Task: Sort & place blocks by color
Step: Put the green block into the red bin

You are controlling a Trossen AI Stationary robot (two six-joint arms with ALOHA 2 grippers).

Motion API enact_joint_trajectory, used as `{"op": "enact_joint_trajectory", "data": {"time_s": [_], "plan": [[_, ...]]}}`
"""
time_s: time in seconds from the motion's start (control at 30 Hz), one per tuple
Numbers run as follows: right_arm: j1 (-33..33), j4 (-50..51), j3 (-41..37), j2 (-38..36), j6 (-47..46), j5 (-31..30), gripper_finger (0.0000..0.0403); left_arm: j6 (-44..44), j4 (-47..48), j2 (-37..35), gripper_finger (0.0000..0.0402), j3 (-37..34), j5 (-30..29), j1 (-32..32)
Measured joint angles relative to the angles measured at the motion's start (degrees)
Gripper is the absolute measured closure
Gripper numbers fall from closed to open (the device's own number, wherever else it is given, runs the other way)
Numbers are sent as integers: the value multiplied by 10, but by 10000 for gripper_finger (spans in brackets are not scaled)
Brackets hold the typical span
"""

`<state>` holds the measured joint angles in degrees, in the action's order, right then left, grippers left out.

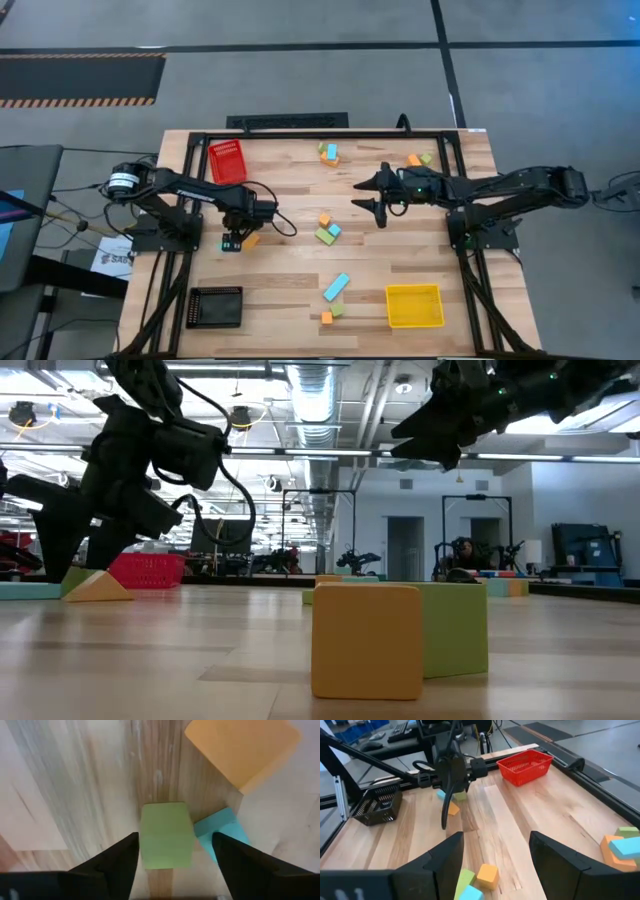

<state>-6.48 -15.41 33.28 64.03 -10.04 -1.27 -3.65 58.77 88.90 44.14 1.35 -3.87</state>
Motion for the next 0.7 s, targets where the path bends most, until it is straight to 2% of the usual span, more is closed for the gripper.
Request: {"op": "enact_joint_trajectory", "data": {"time_s": [0.13,0.33,0.5,0.7], "plan": [[0,1,0,0,0,0,154,1,-5,-9,211,-2,2,-1],[-1,-1,0,0,0,0,154,11,-13,-10,304,2,-1,-18],[-1,-1,0,-1,0,0,154,-1,-6,-12,305,59,3,-33],[-1,-1,0,-1,-1,0,154,-2,1,-62,305,139,-4,-66]]}}
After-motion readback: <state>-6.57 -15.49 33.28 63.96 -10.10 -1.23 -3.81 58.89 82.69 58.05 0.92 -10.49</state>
